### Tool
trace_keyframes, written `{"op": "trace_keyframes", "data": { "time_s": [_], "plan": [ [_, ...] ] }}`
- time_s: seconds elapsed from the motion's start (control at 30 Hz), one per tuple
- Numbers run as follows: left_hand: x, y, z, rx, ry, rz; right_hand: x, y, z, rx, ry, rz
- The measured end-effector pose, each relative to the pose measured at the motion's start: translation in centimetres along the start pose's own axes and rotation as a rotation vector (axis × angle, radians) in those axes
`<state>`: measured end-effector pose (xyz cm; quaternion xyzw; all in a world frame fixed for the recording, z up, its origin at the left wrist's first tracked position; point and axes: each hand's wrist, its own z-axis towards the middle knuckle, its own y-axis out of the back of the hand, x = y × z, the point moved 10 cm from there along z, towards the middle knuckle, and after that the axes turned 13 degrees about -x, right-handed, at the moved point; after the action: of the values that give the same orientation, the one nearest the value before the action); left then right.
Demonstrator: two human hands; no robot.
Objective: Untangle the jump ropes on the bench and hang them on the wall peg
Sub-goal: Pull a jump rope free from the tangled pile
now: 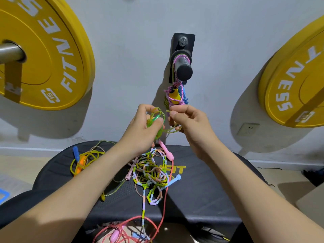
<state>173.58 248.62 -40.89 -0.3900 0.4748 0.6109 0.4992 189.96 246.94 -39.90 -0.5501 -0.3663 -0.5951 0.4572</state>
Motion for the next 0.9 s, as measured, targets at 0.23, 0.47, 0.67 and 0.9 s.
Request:
{"op": "trace_keyframes", "data": {
  "time_s": [0.23,0.47,0.67,0.9],
  "plan": [
    [-0.9,0.4,-0.2,-0.009,-0.118,0.133,1.5,-0.2,-0.4,0.081,0.124,-0.057],
    [-2.2,0.8,-0.5,-0.038,-0.257,0.229,2.2,-0.1,-0.8,0.083,0.244,-0.238],
    [-2.7,0.1,-1.1,0.012,-0.34,0.278,1.8,0.4,-0.7,-0.024,0.255,-0.313],
    [-2.7,-0.3,-1.5,0.057,-0.374,0.343,0.8,0.5,-0.6,-0.017,0.118,-0.247]
  ]
}}
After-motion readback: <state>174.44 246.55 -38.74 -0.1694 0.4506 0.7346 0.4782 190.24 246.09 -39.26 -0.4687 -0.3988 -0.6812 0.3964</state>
